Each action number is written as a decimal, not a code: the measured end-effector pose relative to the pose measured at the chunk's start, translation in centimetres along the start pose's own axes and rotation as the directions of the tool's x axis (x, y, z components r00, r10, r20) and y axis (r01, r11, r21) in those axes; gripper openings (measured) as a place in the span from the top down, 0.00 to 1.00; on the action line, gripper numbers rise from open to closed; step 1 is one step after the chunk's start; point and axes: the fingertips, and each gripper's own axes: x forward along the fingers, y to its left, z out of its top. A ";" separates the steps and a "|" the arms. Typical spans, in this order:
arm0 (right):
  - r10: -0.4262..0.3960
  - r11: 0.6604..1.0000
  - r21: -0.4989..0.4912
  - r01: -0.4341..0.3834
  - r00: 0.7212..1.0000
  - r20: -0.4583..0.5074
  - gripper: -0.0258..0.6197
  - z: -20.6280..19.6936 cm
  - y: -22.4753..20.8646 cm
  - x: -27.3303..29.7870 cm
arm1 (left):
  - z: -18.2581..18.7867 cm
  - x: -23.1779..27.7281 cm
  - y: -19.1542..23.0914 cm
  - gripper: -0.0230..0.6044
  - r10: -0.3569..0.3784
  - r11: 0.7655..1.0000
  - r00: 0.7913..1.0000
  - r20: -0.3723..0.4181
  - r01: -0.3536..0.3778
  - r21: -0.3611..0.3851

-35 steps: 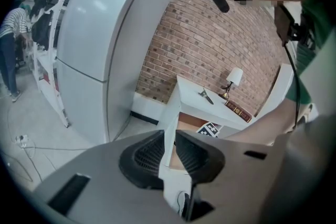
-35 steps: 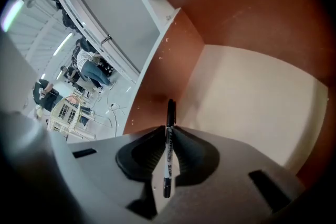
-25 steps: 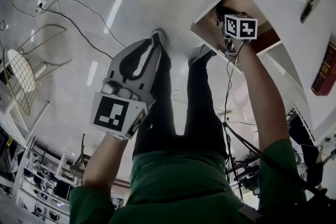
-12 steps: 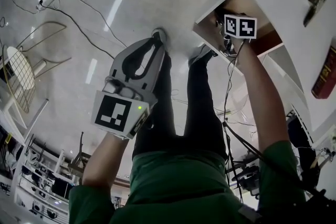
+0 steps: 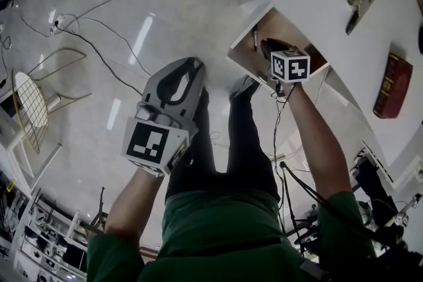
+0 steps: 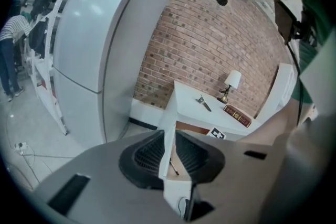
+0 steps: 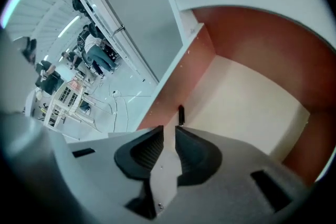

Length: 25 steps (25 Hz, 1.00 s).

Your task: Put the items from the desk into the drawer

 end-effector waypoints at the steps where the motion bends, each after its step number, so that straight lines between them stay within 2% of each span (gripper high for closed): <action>1: 0.006 1.000 -0.002 -0.006 1.000 0.013 0.85 0.2 0.6 -1.1 | 0.7 -0.2 -0.6 0.87 -0.002 1.000 1.000 0.006 0.002 0.007; 7: 0.062 0.998 -0.011 -0.061 0.990 0.125 0.87 3.2 4.3 -8.4 | 4.3 -1.5 -1.9 0.87 0.015 0.998 0.992 0.123 -0.023 0.060; 11: 0.090 0.995 -0.067 -0.076 0.966 0.244 0.88 7.9 5.7 -14.7 | 6.6 -2.2 -3.0 0.87 0.018 0.996 0.988 0.154 -0.030 0.078; 14: 0.092 0.995 -0.071 -0.073 0.944 0.317 0.90 10.3 6.1 -19.0 | 8.7 -3.1 -4.3 0.87 0.011 0.993 0.984 0.176 -0.031 0.112; 18: 0.077 0.996 -0.074 -0.050 0.904 0.421 0.92 12.8 6.6 -24.3 | 11.8 -4.5 -6.0 0.87 0.007 0.985 0.975 0.222 -0.045 0.168; 23: 0.047 0.994 -0.104 0.014 0.829 0.557 0.94 16.2 8.2 -32.2 | 14.5 -6.7 -6.3 0.87 0.030 0.983 0.964 0.265 -0.076 0.167; 25: 0.041 0.992 -0.118 0.037 0.799 0.600 0.95 17.2 8.5 -35.4 | 15.5 -7.2 -7.5 0.87 0.018 0.981 0.961 0.275 -0.070 0.182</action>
